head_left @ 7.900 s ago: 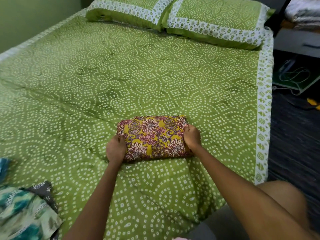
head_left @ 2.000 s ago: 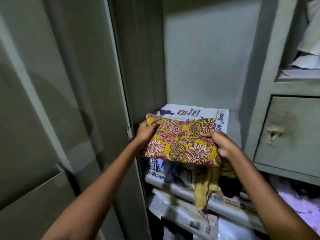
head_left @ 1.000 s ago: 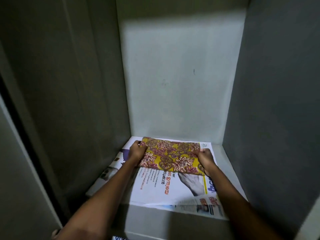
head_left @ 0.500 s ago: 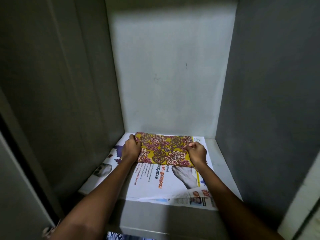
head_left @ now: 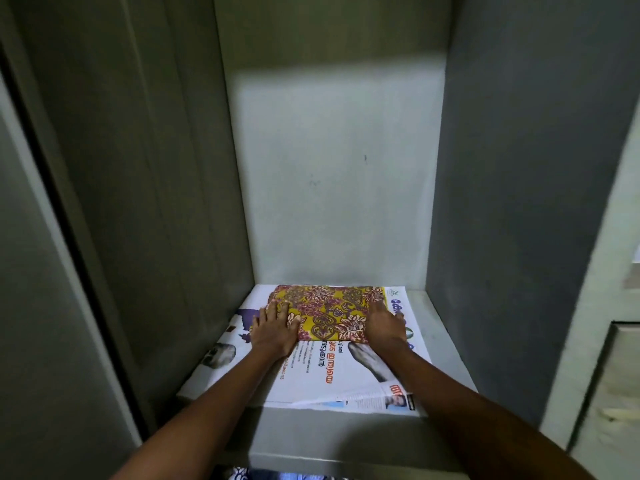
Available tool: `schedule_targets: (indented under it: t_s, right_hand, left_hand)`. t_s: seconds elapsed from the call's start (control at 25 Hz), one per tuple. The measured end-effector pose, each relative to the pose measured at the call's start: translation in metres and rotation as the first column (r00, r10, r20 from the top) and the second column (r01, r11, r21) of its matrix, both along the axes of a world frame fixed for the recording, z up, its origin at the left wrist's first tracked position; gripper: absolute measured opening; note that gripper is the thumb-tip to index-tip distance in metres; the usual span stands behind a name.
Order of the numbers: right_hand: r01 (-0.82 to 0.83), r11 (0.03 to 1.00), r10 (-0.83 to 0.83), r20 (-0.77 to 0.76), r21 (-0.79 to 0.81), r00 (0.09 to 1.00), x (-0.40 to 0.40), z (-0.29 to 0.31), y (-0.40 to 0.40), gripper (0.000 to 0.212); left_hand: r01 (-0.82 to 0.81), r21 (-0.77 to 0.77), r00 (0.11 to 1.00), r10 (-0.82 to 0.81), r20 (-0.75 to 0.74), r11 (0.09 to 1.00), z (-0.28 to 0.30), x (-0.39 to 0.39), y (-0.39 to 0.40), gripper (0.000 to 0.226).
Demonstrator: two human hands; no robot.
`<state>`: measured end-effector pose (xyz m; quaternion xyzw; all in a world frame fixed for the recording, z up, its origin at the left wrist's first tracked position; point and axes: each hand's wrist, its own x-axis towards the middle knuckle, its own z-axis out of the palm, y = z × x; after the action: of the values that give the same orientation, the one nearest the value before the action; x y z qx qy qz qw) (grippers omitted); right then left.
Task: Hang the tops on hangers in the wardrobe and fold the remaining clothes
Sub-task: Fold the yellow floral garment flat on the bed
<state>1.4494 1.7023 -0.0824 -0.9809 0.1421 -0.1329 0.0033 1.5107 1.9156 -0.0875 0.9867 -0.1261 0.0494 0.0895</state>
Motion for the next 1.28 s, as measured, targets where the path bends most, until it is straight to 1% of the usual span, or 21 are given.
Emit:
schedule_targets:
  t_s: [0.08,0.16,0.24,0.28,0.36,0.4,0.44,0.48,0.56,0.6,0.64,0.68,0.72,0.8,0.88,0.92,1.0,1.08,1.16,1.24,1.28]
  right_hand:
    - [-0.011,0.997,0.012,-0.016,0.082,1.000,-0.012,0.001,0.000,0.035]
    - [-0.005,0.979,0.010,-0.020,0.202,1.000,-0.026,0.008,-0.001,0.034]
    - [-0.010,0.928,0.022,-0.028,0.372,0.999,-0.040,0.021,0.000,0.040]
    - [-0.023,0.888,0.043,-0.034,0.460,0.999,-0.049,0.027,0.002,0.046]
    - [-0.065,0.766,0.067,0.021,0.640,0.997,-0.072,0.041,0.012,0.054]
    - [-0.094,0.670,0.067,0.067,0.737,0.996,-0.085,0.048,0.020,0.055]
    - [-0.133,0.553,0.070,0.114,0.822,0.991,-0.102,0.055,0.027,0.052]
    - [-0.178,0.463,0.070,0.164,0.868,0.984,-0.121,0.061,0.035,0.049]
    - [-0.237,0.370,0.066,0.229,0.898,0.971,-0.160,0.071,0.049,0.047]
    - [-0.262,0.310,0.080,0.249,0.914,0.965,-0.181,0.072,0.053,0.047]
    - [-0.276,0.229,0.083,0.264,0.934,0.961,-0.203,0.072,0.055,0.047]
    - [-0.287,0.194,0.091,0.274,0.938,0.958,-0.223,0.069,0.053,0.047]
    - [-0.291,0.236,0.095,0.276,0.927,0.956,-0.239,0.062,0.050,0.047]
    - [-0.270,0.249,0.127,0.245,0.930,0.961,-0.276,0.051,0.045,0.050]
    - [-0.233,0.244,0.125,0.208,0.941,0.970,-0.313,0.039,0.040,0.053]
    - [-0.217,0.264,0.119,0.191,0.940,0.974,-0.332,0.036,0.039,0.052]
    - [-0.197,0.254,0.099,0.178,0.947,0.979,-0.362,0.030,0.038,0.053]
    - [-0.184,0.222,0.084,0.169,0.958,0.982,-0.386,0.022,0.038,0.054]
    - [-0.156,0.194,0.017,0.155,0.969,0.988,-0.417,0.012,0.039,0.052]
    - [-0.122,0.159,-0.075,0.135,0.980,0.988,-0.449,-0.004,0.038,0.047]
    - [-0.096,0.122,-0.135,0.113,0.988,0.984,-0.468,-0.012,0.036,0.041]
  left_hand:
    - [-0.027,-0.038,0.999,0.026,-0.021,0.999,0.001,-0.006,0.002,0.060]
    - [-0.039,-0.037,0.998,0.037,-0.048,0.999,0.007,-0.017,0.003,0.060]
    - [-0.091,-0.051,0.994,0.087,-0.069,0.995,0.013,-0.038,0.002,0.062]
    - [-0.127,-0.084,0.988,0.119,-0.094,0.988,0.017,-0.052,0.000,0.063]
    - [-0.126,-0.126,0.988,0.113,-0.106,0.984,0.027,-0.081,-0.005,0.062]
    - [-0.087,-0.140,0.993,0.074,-0.094,0.986,0.033,-0.095,-0.008,0.061]
    - [-0.063,-0.193,0.994,0.045,-0.095,0.979,0.038,-0.109,-0.010,0.063]
    - [-0.069,-0.276,0.991,0.035,-0.126,0.959,0.044,-0.124,-0.010,0.066]
    - [-0.127,-0.453,0.986,0.064,-0.152,0.883,0.054,-0.157,-0.010,0.070]
    - [-0.148,-0.502,0.986,0.090,-0.138,0.852,0.054,-0.176,-0.009,0.069]
    - [-0.163,-0.534,0.986,0.111,-0.128,0.830,0.056,-0.199,-0.010,0.067]
    - [-0.184,-0.565,0.982,0.128,-0.138,0.804,0.053,-0.223,-0.011,0.064]
    - [-0.192,-0.593,0.981,0.139,-0.135,0.782,0.051,-0.246,-0.012,0.062]
    - [-0.158,-0.649,0.987,0.121,-0.102,0.744,0.041,-0.294,-0.015,0.057]
    - [-0.090,-0.725,0.996,0.049,-0.077,0.683,0.031,-0.338,-0.015,0.051]
    - [-0.070,-0.768,0.996,0.009,-0.084,0.637,0.026,-0.356,-0.014,0.049]
    - [-0.069,-0.835,0.991,-0.055,-0.118,0.546,0.018,-0.387,-0.013,0.045]
    - [-0.095,-0.866,0.982,-0.097,-0.162,0.490,0.010,-0.407,-0.014,0.043]
    - [-0.100,-0.877,0.966,-0.164,-0.199,0.470,-0.003,-0.423,-0.021,0.040]
    - [-0.087,-0.864,0.941,-0.245,-0.235,0.496,-0.020,-0.442,-0.035,0.038]
    - [-0.079,-0.853,0.924,-0.284,-0.257,0.516,-0.031,-0.452,-0.043,0.038]
